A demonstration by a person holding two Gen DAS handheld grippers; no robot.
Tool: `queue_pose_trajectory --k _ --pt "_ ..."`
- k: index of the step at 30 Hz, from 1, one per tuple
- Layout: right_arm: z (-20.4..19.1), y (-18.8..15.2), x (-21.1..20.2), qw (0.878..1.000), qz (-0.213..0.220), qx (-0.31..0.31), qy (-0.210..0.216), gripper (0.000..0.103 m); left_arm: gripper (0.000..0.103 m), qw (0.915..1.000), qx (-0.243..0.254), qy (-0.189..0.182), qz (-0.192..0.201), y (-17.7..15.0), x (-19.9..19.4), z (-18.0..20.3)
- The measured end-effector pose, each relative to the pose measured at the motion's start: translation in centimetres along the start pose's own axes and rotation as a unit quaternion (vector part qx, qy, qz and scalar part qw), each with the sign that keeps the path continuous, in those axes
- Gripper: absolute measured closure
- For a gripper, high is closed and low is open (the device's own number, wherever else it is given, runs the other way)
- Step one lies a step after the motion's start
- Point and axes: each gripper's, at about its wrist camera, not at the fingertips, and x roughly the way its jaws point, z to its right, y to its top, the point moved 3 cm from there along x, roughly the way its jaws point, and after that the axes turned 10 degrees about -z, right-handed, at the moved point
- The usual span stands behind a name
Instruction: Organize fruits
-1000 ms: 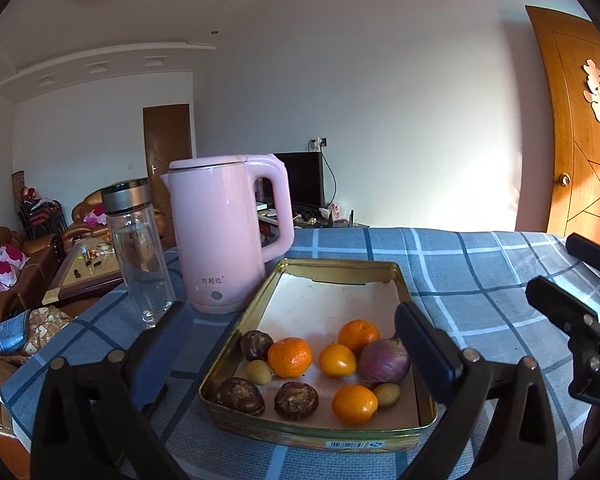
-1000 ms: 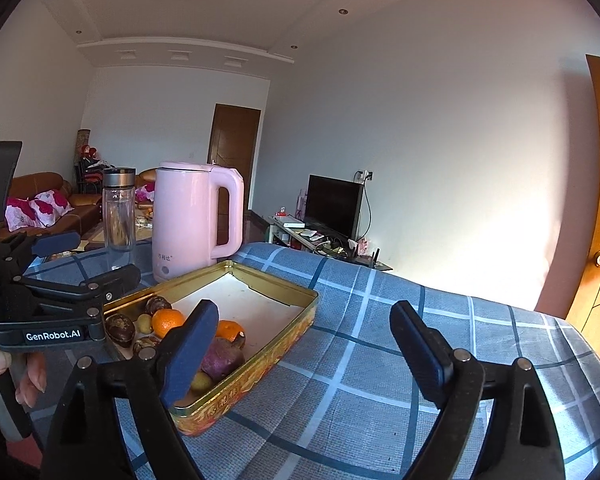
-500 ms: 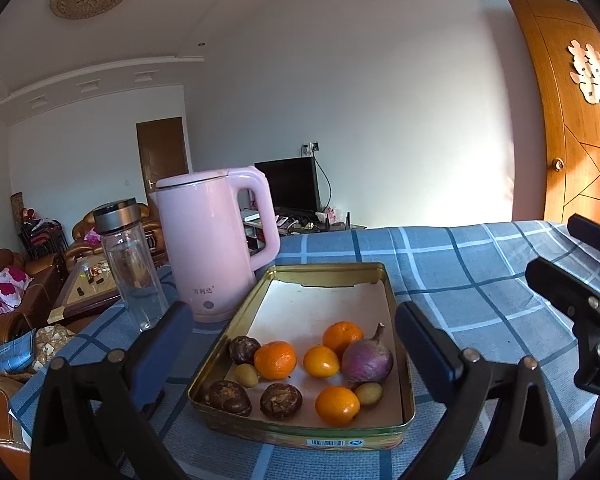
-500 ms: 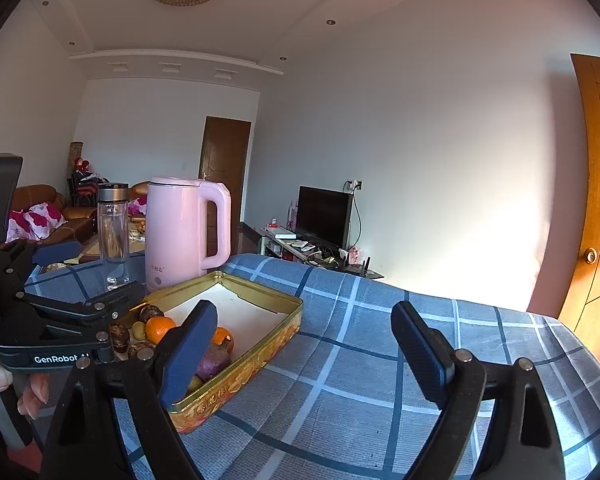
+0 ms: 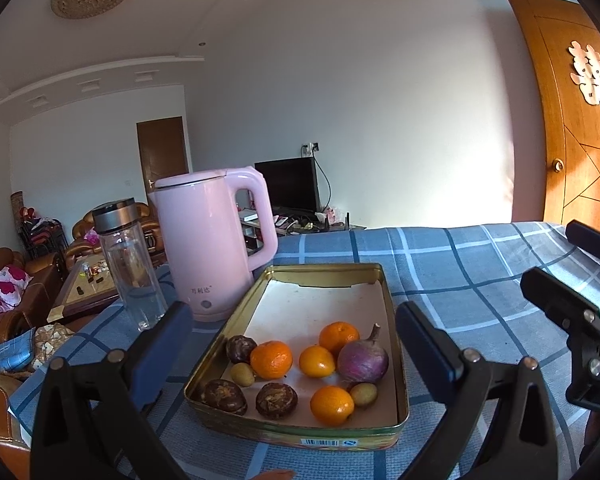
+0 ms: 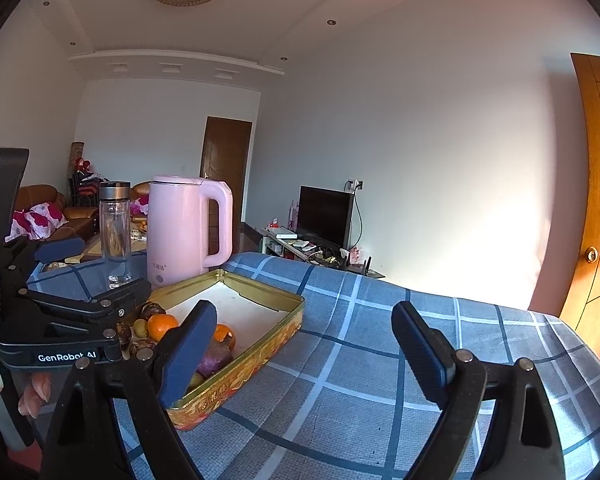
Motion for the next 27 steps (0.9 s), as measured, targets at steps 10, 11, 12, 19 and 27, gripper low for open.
queue_pose_trajectory --k 10,11,12,19,27 --pt "0.40 -0.07 -0.18 1.000 0.002 0.002 -0.003 0.013 0.000 1.0000 0.005 -0.001 0.002 0.05 -0.12 0.27" --pt "0.45 -0.10 -0.21 1.000 0.002 0.003 -0.003 0.013 0.000 1.0000 0.006 -0.002 0.002 0.06 -0.14 0.30" --pt "0.48 -0.12 -0.23 1.000 0.002 0.003 -0.004 0.013 0.000 1.0000 0.007 -0.002 0.003 0.08 -0.16 0.34" --pt "0.57 -0.27 -0.30 1.000 0.000 0.003 -0.005 0.013 0.000 0.9999 0.011 -0.002 -0.002 0.05 0.19 0.57" --pt "0.82 -0.58 -0.15 1.000 -0.004 0.003 -0.006 0.013 0.000 0.9998 0.018 -0.006 0.001 -0.04 0.01 0.94"
